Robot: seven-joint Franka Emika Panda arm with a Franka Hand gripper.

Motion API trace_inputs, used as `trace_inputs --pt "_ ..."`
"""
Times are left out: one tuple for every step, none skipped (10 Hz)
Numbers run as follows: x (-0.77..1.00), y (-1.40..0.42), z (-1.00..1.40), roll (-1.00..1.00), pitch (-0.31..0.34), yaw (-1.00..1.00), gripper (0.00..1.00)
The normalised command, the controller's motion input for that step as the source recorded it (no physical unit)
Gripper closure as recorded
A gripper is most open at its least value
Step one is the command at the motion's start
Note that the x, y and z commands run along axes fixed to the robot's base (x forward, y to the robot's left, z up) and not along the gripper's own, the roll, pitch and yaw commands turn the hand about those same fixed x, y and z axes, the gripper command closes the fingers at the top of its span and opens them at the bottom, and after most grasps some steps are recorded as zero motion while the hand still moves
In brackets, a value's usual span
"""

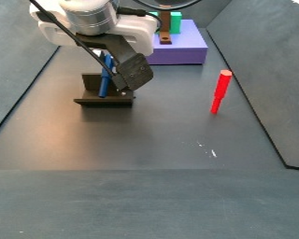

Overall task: Pick up the blue object. Move up. Place the blue object on the fixture. Regrasp the blue object. Move to above the board. Insert the blue object.
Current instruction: Place the blue object on the fixture.

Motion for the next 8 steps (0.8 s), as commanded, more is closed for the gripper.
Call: trace_inputs --pt "0.05 0.0 0.0 -0.28 0.006 0.0 1.0" --pt "0.04 0.0 0.0 -0.25 0.0 0.0 1.0" --pt "0.04 0.0 0.0 -0.33 0.0 0.0 1.0" --pt "0.04 0.0 0.0 -0.29 0.0 0.0 1.0" --pt "0.04 0.0 0.0 -0.22 0.0 0.0 1.0" --pt "0.03 0.0 -0.03 -0.12 0.0 0.0 1.0" --pt "0.01 0.0 -0.05 -0.11 0.0 0.0 1.0" --pt "0.0 0.04 -0.08 -0.13 0.0 0.0 1.0"
